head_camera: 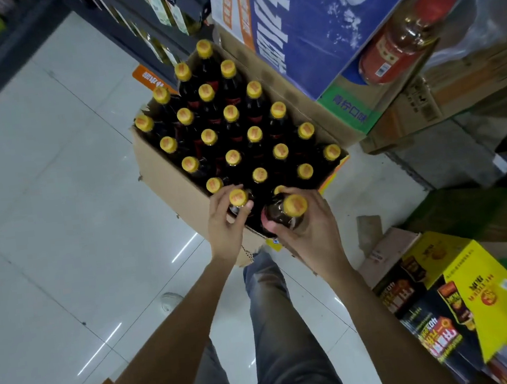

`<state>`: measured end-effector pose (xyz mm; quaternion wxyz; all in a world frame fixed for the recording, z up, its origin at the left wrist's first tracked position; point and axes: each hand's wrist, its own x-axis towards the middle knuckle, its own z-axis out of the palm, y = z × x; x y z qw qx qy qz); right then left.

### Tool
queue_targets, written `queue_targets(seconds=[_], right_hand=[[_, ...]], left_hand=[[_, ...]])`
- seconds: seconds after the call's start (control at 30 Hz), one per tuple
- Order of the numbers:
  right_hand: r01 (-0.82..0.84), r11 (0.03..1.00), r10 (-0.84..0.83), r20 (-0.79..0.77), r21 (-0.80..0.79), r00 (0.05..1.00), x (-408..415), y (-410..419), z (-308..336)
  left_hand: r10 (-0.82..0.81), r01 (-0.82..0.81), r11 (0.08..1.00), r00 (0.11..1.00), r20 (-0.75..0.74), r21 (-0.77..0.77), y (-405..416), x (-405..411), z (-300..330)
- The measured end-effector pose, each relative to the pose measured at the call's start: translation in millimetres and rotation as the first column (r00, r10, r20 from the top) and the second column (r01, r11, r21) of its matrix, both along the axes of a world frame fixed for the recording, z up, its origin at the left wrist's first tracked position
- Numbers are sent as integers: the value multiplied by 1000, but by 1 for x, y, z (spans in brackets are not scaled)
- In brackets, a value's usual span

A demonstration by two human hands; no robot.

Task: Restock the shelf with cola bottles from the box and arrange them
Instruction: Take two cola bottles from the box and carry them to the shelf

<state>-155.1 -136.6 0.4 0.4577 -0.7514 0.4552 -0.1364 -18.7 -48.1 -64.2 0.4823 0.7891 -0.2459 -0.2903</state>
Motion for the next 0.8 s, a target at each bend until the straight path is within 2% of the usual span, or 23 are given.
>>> queue_targets(seconds=[0.07, 0.13, 0.2, 0.33, 0.5, 0.67, 0.8], right_hand=[[121, 978, -146, 144, 171, 979, 6, -5, 17], [162, 945, -244, 280, 285, 929, 11, -14, 36], [152, 920, -282, 338, 362, 898, 15, -24, 53], [117, 908, -280, 377, 401, 883, 31, -31, 79], [-4, 911, -144, 328, 412, 934, 79, -15, 95], [-209, 882, 89, 285, 423, 954, 163, 39, 88], [-266, 850, 182, 221, 455, 958, 243, 103, 77]], left_hand=[[-21, 20, 1000, 996, -81, -15, 0, -1, 13], [11, -15, 999, 988, -155, -28, 3, 1, 32], [59, -75, 994, 980, -189, -76, 11, 6, 59], [119, -187, 950, 958, -261, -251, 38, 30, 120], [263, -367, 867, 911, -317, -338, 73, 92, 165], [427, -547, 769, 825, -371, -330, 126, 148, 183], [522, -630, 710, 770, -366, -315, 196, 192, 185]])
